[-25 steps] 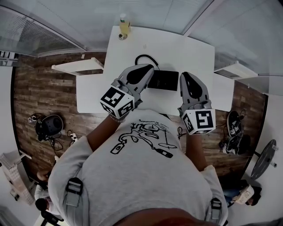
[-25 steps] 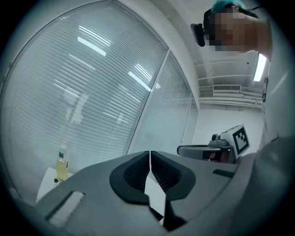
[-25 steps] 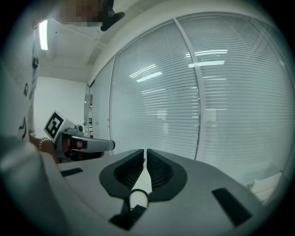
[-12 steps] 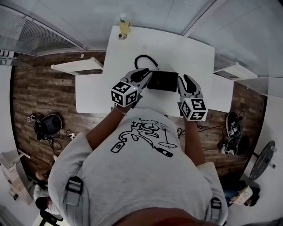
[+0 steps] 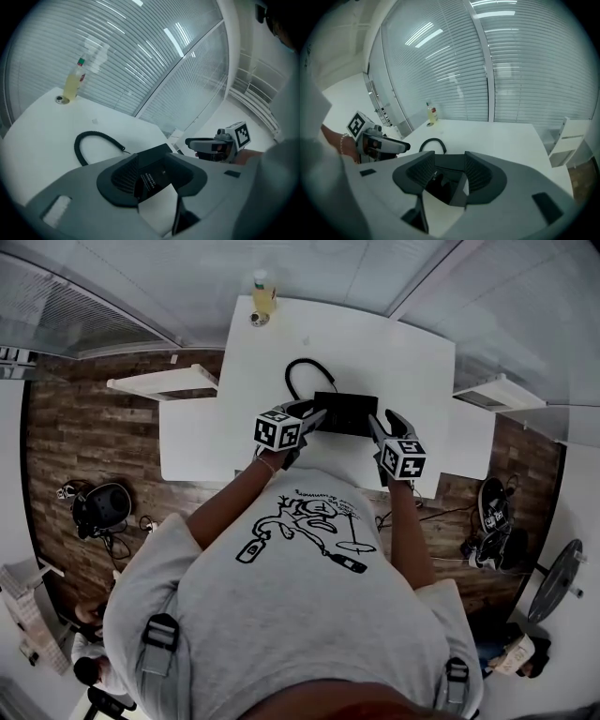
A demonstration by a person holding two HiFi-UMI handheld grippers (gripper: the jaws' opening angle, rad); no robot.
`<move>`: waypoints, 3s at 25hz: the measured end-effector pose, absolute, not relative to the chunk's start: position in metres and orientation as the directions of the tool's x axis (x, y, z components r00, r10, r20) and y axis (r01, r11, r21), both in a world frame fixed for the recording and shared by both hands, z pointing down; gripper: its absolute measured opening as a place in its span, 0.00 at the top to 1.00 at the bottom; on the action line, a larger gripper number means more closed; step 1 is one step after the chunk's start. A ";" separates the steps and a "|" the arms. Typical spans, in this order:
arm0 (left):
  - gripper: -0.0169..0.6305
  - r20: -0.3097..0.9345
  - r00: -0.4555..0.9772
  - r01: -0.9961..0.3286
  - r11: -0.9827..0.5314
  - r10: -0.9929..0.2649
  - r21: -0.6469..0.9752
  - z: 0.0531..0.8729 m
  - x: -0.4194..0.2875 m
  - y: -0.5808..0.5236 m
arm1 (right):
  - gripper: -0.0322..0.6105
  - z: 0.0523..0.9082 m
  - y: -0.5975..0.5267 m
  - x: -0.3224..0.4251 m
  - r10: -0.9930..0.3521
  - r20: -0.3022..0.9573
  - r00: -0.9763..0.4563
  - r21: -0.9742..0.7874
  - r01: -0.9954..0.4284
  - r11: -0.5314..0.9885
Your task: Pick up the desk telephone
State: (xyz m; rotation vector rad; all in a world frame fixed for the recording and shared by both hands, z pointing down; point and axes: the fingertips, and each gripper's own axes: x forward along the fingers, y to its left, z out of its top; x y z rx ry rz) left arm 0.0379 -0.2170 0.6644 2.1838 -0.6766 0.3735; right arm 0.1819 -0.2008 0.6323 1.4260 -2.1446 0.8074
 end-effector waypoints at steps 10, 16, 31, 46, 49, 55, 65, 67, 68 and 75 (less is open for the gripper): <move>0.60 0.533 0.807 -0.589 -0.412 -0.254 0.695 0.735 0.045 -0.210 | 0.64 0.686 -0.197 0.184 -0.586 0.707 -0.396 -0.304 -0.918 0.253; 0.55 0.524 0.830 -0.556 -0.356 -0.191 0.751 0.749 0.050 -0.204 | 0.63 0.706 -0.193 0.185 -0.541 0.744 -0.392 -0.304 -0.920 0.248; 0.60 0.555 0.819 -0.569 -0.322 -0.142 0.757 0.769 0.052 -0.195 | 0.63 0.719 -0.188 0.181 -0.515 0.761 -0.394 -0.324 -0.919 0.224; 0.64 0.548 0.813 -0.580 -0.337 -0.196 0.742 0.720 0.041 -0.205 | 0.63 0.674 -0.190 0.175 -0.567 0.716 -0.409 -0.335 -0.912 0.235; 0.64 0.542 0.814 -0.580 -0.338 -0.209 0.741 0.701 0.037 -0.206 | 0.63 0.653 -0.192 0.170 -0.593 0.690 -0.416 -0.336 -0.909 0.246; 0.64 0.523 0.807 -0.590 -0.352 -0.275 0.726 0.650 0.024 -0.213 | 0.63 0.605 -0.198 0.161 -0.637 0.636 -0.434 -0.337 -0.900 0.277; 0.64 0.473 0.787 -0.610 -0.393 -0.396 0.688 0.556 0.008 -0.220 | 0.63 0.514 -0.210 0.150 -0.718 0.507 -0.476 -0.353 -0.875 0.331; 0.64 0.457 0.787 -0.610 -0.411 -0.415 0.678 0.539 0.006 -0.222 | 0.63 0.498 -0.211 0.148 -0.729 0.491 -0.477 -0.345 -0.875 0.340; 0.64 0.450 0.786 -0.610 -0.421 -0.423 0.671 0.531 0.005 -0.222 | 0.63 0.490 -0.211 0.147 -0.735 0.483 -0.476 -0.341 -0.875 0.343; 0.64 0.402 0.780 -0.616 -0.477 -0.479 0.627 0.468 0.000 -0.222 | 0.63 0.437 -0.205 0.144 -0.771 0.424 -0.474 -0.333 -0.874 0.354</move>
